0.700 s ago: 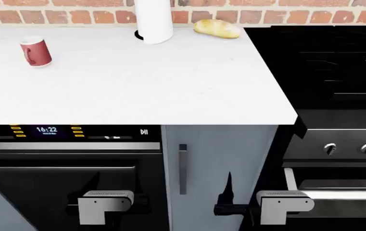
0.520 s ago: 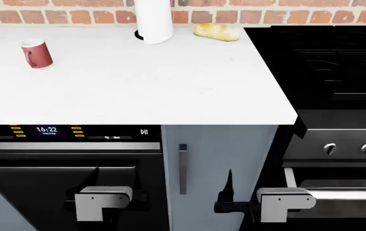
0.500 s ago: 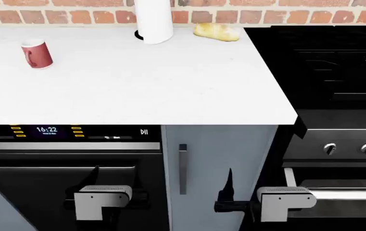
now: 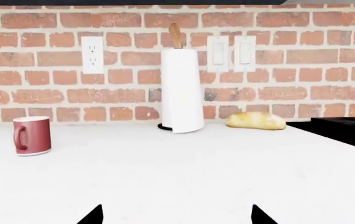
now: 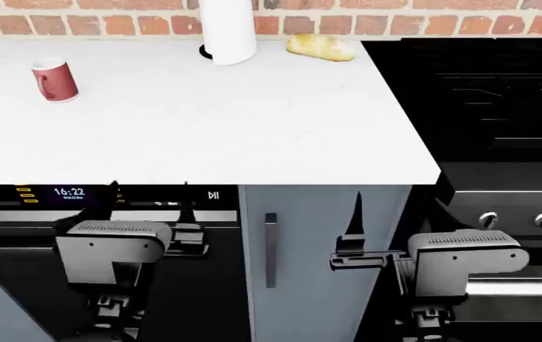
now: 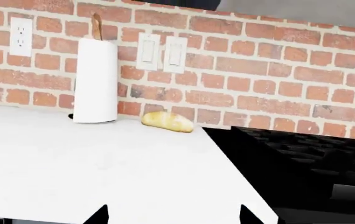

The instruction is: A wet mug is on the counter and needs to be dried. Pick it up and place it upside down in the open cabinet.

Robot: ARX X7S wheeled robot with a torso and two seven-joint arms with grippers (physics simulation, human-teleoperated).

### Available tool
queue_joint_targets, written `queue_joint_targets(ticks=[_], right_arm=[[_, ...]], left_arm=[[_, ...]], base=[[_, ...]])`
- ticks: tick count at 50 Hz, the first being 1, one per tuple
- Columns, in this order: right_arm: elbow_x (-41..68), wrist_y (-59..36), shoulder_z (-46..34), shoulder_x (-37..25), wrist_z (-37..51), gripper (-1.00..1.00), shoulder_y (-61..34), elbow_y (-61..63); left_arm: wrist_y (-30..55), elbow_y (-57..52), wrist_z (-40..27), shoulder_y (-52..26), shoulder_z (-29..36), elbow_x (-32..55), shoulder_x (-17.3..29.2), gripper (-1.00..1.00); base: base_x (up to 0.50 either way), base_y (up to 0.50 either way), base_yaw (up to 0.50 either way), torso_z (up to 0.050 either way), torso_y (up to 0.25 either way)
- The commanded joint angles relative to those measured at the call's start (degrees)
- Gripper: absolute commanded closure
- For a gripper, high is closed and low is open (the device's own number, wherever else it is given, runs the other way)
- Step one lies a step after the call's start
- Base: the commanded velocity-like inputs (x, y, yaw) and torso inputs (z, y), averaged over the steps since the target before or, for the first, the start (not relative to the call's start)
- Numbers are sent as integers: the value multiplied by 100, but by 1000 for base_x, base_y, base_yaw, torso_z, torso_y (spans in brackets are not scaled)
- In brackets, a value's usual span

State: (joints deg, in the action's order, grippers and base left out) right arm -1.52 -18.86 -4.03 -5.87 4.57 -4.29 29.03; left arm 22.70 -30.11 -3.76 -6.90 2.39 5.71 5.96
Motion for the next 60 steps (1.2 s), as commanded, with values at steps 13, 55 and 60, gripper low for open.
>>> queue_joint_targets(ticks=[13, 55, 60], right_arm=[[-163, -1005, -80, -295, 141, -100, -636, 1291], [282, -1740, 24, -247, 277, -100, -884, 1472], [289, -1617, 41, -268, 323, -100, -842, 1418]], left_arm=[[1009, -913, -257, -885, -244, 42, 465, -100], [969, -822, -264, -636, -272, 218, 719, -100], [1063, -812, -323, -625, -296, 219, 727, -100]], base=[[0, 0, 0, 0, 0], [0, 0, 0, 43, 0], [0, 0, 0, 50, 0]])
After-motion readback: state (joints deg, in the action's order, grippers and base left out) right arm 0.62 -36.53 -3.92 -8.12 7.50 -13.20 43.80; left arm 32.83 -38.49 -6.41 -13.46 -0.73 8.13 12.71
